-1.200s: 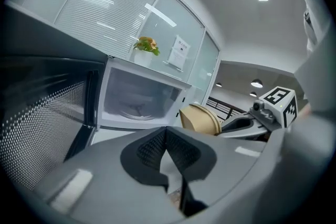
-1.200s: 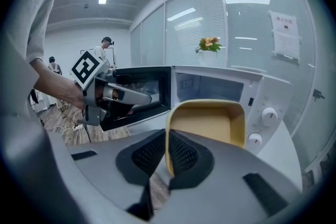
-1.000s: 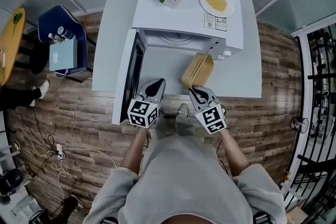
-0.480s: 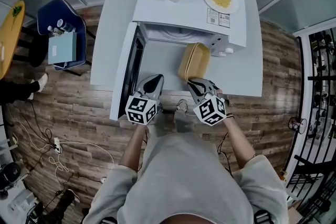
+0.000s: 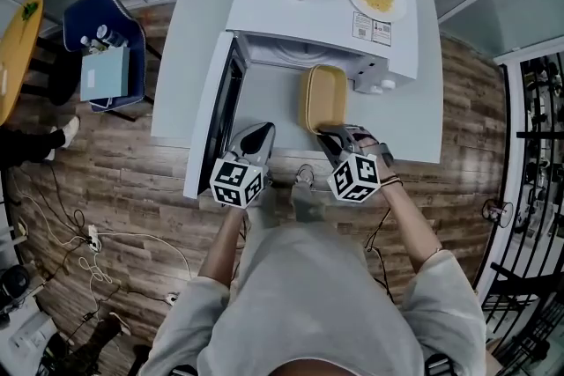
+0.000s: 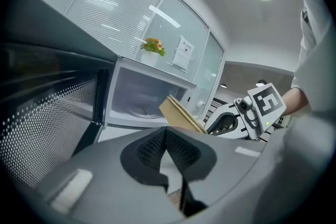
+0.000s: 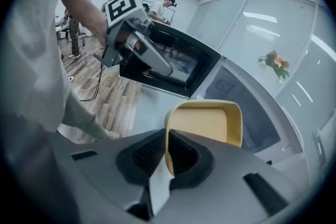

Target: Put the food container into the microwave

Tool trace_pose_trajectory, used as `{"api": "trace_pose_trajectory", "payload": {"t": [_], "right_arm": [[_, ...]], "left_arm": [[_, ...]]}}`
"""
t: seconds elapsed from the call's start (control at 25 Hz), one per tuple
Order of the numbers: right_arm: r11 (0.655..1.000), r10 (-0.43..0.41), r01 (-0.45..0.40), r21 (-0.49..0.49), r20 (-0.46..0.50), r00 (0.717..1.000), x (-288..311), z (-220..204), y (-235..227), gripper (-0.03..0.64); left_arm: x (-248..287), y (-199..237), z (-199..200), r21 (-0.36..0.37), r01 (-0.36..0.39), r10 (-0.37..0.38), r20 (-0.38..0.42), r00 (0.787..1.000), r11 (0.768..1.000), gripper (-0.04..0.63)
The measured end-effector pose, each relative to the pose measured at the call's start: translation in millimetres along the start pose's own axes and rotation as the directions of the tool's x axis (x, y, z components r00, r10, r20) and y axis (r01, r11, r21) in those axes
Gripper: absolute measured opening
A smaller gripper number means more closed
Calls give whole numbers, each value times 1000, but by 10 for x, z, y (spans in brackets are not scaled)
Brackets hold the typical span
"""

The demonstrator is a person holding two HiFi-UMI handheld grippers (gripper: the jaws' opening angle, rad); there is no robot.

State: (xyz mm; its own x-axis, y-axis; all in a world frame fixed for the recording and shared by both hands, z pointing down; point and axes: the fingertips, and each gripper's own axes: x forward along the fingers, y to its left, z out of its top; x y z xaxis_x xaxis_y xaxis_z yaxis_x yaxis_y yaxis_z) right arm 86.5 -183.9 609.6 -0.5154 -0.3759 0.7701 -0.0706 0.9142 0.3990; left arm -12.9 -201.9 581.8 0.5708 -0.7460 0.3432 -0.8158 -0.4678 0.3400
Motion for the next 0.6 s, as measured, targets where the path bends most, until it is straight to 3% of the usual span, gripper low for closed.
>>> {"api": "trace_pose_trajectory", "payload": {"t": [0.24, 0.6], "right_arm": [[989, 38, -46, -143, -62, 997, 92, -53, -1, 26], [953, 61, -103, -284, -153, 986, 250, -125, -89, 26]], "left_arm": [[-13, -2, -12, -3, 1, -1, 1, 1000, 1000, 11], [-58, 31, -38, -10, -3, 3, 3, 1000, 1000, 11]]}}
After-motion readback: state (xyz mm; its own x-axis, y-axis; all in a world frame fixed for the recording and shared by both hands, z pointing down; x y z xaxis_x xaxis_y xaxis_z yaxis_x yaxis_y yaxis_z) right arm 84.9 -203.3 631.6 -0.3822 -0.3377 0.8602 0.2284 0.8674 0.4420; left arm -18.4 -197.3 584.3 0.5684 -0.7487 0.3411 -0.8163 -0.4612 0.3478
